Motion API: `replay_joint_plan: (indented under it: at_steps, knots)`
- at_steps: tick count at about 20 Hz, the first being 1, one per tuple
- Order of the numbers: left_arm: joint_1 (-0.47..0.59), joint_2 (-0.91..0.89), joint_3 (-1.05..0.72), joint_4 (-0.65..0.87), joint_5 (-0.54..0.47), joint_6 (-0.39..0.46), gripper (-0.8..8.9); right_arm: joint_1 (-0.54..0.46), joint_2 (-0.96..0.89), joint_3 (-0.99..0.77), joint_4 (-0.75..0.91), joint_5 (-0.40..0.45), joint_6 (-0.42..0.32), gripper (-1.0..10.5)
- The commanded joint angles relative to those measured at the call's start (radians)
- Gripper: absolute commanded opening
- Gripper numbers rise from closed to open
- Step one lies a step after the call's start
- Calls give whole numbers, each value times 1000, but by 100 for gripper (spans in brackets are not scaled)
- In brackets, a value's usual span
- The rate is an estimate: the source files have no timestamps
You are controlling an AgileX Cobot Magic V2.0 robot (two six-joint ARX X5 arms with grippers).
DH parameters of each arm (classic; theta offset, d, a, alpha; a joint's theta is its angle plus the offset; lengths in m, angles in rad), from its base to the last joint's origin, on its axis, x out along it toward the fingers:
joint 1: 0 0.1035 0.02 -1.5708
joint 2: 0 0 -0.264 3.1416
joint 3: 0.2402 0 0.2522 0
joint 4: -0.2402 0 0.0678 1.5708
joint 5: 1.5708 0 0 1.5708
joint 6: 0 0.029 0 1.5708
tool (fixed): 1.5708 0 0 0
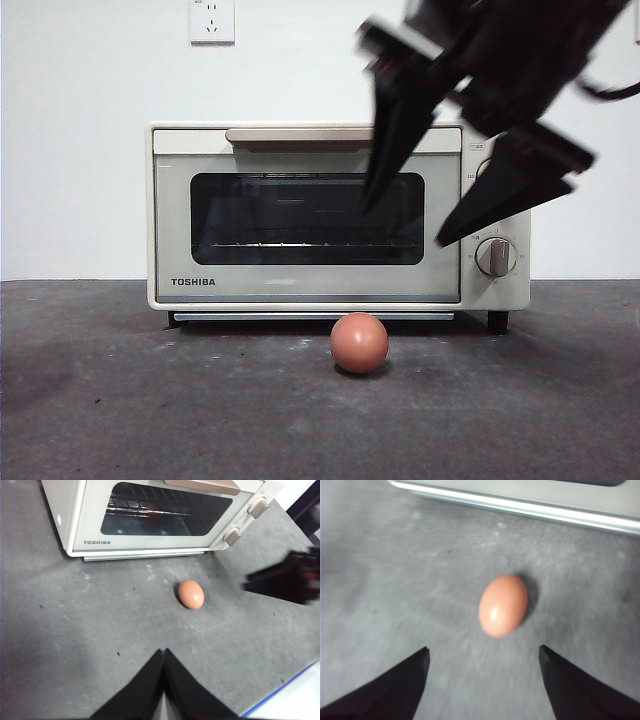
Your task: Eggoven
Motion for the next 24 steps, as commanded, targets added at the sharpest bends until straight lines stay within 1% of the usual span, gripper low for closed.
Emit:
replay_joint_plan:
  at_steps: [1, 5, 7, 9, 11, 16, 18, 24]
  knots:
    - [-13, 5, 17, 7, 6, 8, 7, 17, 115, 77, 10, 18, 13, 349]
    - [-33, 5, 17, 7, 5, 8, 7, 24, 276, 162, 8, 35, 13, 349]
    - [-40, 5, 17, 7, 5, 8, 7, 24, 333, 184, 10, 41, 14, 349]
    - [-45, 5, 17, 7, 5, 9, 7, 24, 373, 191, 10, 65, 14, 349]
    - [-50, 5, 17, 8, 5, 8, 7, 24, 407, 191, 16, 64, 14, 349]
    - [-57, 5, 17, 8, 5, 9, 7, 25, 438, 192, 65, 77, 18, 346]
    - [-57, 5, 17, 8, 5, 9, 7, 23, 439, 192, 62, 89, 18, 324]
    - [-57, 5, 17, 9, 5, 9, 7, 23, 464, 192, 62, 86, 18, 318]
